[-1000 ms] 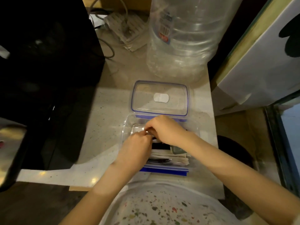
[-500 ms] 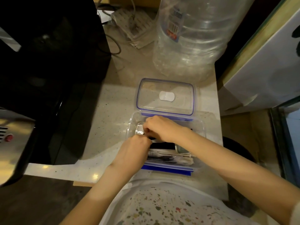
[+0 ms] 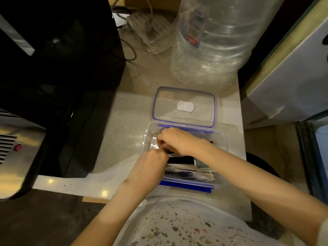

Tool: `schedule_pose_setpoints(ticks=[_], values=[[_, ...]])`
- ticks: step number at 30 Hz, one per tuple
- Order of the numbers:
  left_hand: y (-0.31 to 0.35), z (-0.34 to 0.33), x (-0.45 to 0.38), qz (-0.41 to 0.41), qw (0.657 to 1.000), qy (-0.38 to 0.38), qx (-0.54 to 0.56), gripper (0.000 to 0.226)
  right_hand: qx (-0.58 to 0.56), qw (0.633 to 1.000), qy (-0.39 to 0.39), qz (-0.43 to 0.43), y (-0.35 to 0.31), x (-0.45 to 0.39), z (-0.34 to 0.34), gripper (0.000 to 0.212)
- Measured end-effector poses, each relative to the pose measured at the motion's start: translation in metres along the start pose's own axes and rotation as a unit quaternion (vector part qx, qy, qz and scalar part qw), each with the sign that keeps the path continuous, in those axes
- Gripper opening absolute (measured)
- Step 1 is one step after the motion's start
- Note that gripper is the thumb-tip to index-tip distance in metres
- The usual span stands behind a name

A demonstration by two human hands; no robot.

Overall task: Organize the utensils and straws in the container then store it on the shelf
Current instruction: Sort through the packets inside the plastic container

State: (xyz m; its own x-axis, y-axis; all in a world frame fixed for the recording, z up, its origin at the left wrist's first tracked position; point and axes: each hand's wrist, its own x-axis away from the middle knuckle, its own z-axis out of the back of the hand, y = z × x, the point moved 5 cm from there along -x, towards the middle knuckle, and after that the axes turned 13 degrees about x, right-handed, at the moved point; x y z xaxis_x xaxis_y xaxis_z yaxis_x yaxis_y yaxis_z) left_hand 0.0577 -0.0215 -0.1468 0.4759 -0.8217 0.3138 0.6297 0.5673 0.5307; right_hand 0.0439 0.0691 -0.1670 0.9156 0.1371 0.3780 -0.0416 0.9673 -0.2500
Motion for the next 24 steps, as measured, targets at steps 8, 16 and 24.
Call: schedule_pose_setpoints(ticks=[8,16,24], values=[[0.002,0.003,0.003,-0.021,0.999,0.033,0.002,0.021,0.076,0.989,0.124,0.030,-0.005,0.029,0.019,0.017],[0.004,0.002,0.006,-0.035,0.999,0.035,0.008,0.020,-0.120,0.959,0.249,-0.067,0.010,0.051,0.026,0.012],[0.002,0.006,0.005,-0.058,0.996,0.030,0.055,0.018,-0.309,0.910,0.237,-0.141,0.059,0.091,0.053,0.008]])
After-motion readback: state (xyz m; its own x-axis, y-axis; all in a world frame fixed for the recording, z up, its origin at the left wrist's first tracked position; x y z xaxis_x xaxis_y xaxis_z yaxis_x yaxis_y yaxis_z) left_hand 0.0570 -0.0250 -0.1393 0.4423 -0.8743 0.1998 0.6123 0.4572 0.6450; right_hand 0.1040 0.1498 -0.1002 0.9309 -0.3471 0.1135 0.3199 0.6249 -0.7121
